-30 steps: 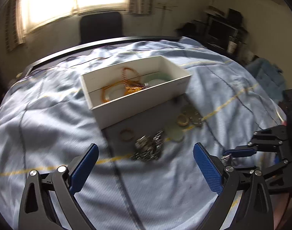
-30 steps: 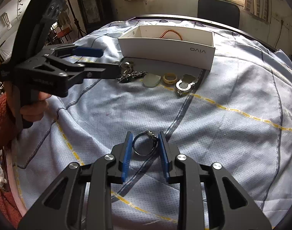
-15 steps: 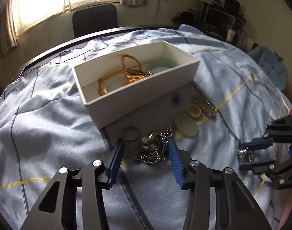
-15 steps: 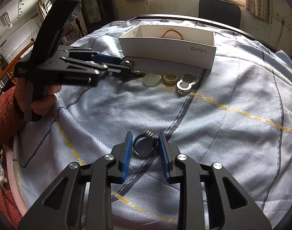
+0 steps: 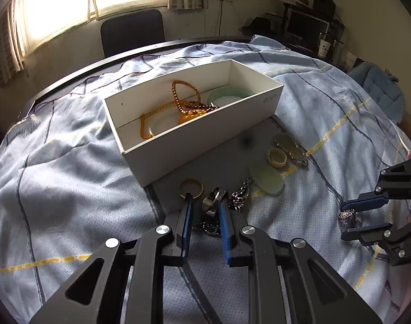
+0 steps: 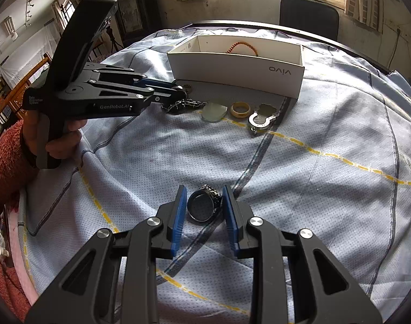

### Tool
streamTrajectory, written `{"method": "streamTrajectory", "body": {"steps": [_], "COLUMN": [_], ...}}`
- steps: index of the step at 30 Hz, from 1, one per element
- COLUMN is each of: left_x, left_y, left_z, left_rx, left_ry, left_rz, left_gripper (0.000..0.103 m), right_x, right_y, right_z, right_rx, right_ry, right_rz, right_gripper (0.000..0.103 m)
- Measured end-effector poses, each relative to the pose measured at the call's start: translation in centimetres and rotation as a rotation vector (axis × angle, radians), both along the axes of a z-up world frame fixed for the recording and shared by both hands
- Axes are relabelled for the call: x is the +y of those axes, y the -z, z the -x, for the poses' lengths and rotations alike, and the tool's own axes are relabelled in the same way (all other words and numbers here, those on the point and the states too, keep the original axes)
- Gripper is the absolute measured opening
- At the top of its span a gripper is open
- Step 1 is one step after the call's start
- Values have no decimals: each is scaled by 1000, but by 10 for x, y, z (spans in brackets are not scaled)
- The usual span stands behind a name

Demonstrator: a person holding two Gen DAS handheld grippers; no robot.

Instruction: Organize jewelry

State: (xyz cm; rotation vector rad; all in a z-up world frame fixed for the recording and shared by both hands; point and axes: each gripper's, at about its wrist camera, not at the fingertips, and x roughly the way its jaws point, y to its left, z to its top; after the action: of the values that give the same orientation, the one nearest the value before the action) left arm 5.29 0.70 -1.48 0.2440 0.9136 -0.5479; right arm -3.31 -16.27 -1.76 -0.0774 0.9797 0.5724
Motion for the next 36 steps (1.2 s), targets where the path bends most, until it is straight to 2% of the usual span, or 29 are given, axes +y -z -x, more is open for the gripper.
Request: {"method": "streamTrajectory", "body": {"steps": [7, 10, 13, 19, 27, 36], "left_x": [-13, -15, -13, 0, 29, 38], "left_y": [1, 0, -2, -13, -41, -60], "left_z": [14, 16, 16, 18, 23, 43], "left_rx": [-78, -86, -75, -53, -12, -35], "left_ry": [36, 48, 51, 28, -36, -79], "left_rz": [-81, -86, -71, -13, 130, 142], "left_gripper": [15, 13, 8, 8, 8, 8], "right_x": [2, 1, 0, 0, 1, 5], "right_y": [0, 0, 0, -3, -15, -20], "right_z": [1, 1, 1, 1, 9, 14], "right_rx": [-8, -8, -7, -17, -66, -87], "right_ry": [-6, -4, -1, 1, -12, -21], "right_rz": [19, 20, 14, 7, -12, -11], "right_gripper": [27, 26, 26, 26, 26, 26]}}
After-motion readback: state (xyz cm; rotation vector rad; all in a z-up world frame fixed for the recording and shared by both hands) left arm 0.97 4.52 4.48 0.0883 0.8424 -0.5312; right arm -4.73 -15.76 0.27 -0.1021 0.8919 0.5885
